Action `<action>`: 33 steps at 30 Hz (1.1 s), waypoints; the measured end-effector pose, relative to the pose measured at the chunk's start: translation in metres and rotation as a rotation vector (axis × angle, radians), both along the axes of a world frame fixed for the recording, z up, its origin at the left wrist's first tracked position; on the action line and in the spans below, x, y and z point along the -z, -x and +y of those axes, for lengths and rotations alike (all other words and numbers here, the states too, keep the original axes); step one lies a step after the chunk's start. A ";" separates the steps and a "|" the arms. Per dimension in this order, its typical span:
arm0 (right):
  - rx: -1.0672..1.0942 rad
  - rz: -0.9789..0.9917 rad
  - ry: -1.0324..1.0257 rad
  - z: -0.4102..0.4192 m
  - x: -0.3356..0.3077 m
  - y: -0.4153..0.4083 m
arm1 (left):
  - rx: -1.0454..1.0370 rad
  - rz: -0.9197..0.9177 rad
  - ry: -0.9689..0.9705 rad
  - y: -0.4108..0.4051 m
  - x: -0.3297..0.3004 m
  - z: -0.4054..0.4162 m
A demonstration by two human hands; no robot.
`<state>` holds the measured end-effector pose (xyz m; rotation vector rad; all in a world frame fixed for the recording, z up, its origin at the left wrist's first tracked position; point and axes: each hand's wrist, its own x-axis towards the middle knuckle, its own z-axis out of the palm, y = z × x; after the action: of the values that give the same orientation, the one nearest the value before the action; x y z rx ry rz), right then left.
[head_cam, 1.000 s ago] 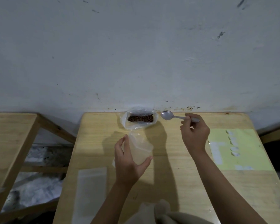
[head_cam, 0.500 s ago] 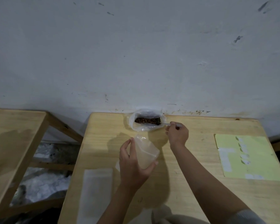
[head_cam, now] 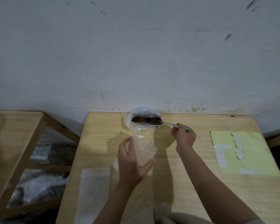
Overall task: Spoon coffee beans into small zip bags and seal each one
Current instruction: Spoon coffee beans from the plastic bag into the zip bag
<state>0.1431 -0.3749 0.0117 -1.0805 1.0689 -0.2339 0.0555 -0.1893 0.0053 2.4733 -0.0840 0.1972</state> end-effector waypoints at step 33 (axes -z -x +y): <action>-0.366 -0.316 0.578 -0.005 -0.043 0.038 | -0.007 0.098 0.081 -0.019 0.010 0.000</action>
<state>0.1047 -0.3797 0.0548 -1.6691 0.5088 -0.4169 0.0747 -0.1895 -0.0047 2.3979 -0.0257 0.0807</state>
